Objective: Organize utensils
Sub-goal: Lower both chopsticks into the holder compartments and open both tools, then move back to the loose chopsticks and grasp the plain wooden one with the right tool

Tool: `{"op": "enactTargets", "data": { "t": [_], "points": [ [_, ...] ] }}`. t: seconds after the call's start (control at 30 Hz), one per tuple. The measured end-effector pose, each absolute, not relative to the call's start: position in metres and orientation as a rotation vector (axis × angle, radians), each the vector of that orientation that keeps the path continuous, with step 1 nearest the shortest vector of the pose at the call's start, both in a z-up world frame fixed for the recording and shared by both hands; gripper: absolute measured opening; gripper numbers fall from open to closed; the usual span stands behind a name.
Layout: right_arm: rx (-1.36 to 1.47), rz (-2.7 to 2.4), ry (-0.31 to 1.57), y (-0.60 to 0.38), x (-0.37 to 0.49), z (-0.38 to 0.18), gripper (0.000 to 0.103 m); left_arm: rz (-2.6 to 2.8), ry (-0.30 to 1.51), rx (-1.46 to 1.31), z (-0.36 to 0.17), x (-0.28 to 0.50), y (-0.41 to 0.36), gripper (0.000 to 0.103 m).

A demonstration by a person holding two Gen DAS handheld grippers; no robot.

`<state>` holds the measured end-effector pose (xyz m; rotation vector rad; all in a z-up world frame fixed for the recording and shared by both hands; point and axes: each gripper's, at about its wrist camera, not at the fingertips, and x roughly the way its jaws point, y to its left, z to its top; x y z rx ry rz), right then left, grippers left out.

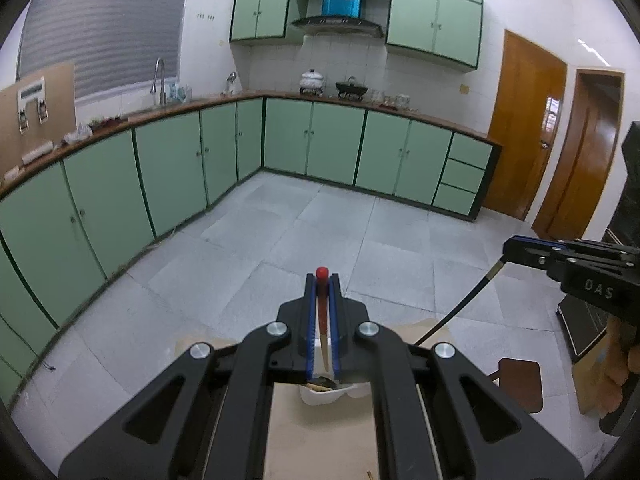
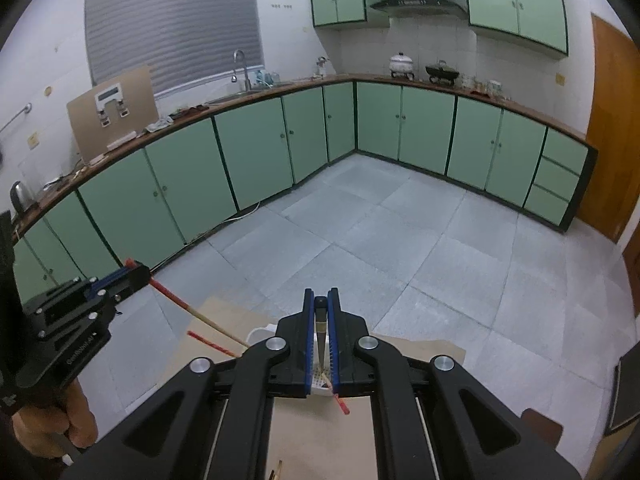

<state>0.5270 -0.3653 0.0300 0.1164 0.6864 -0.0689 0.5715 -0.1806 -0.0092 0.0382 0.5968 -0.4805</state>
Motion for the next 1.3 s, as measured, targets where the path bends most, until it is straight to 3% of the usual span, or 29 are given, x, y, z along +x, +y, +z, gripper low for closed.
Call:
{"op": "enactTargets", "data": {
  "t": [0.3,0.37,0.47,0.53,0.6,0.7,0.87,1.1,1.3],
  "points": [
    [0.181,-0.06,0.767,-0.39,0.548,-0.032,0.007,-0.46,0.697,0.034,-0.077,0.605,-0.18,0.006],
    [0.191,-0.068,0.77,-0.395,0.546,-0.038,0.015,-0.447,0.7,0.043,-0.082,0.604,-0.177,0.007],
    [0.187,-0.074,0.754,-0.397,0.536,-0.036,0.026,-0.446,0.692,0.047,-0.077,0.598,-0.169,0.021],
    [0.193,-0.073,0.736,-0.398,0.526,-0.029,0.026,-0.44,0.65,0.051,-0.064,0.584,-0.158,0.038],
    [0.211,-0.064,0.705,-0.402,0.508,-0.019,0.027,-0.446,0.618,0.055,-0.053,0.571,-0.15,0.042],
    [0.223,-0.045,0.655,-0.404,0.474,-0.007,0.027,-0.454,0.563,0.057,-0.038,0.538,-0.13,0.057],
    [0.191,-0.035,0.567,-0.392,0.391,-0.013,0.034,-0.471,0.505,0.042,-0.042,0.47,-0.093,0.067],
    [0.081,-0.058,0.546,-0.335,0.263,-0.115,0.037,-0.473,0.492,0.047,-0.113,0.349,-0.06,0.078],
    [0.073,-0.038,0.652,-0.276,0.195,-0.223,0.037,-0.481,0.556,0.057,-0.187,0.273,-0.047,0.08]
  ]
}}
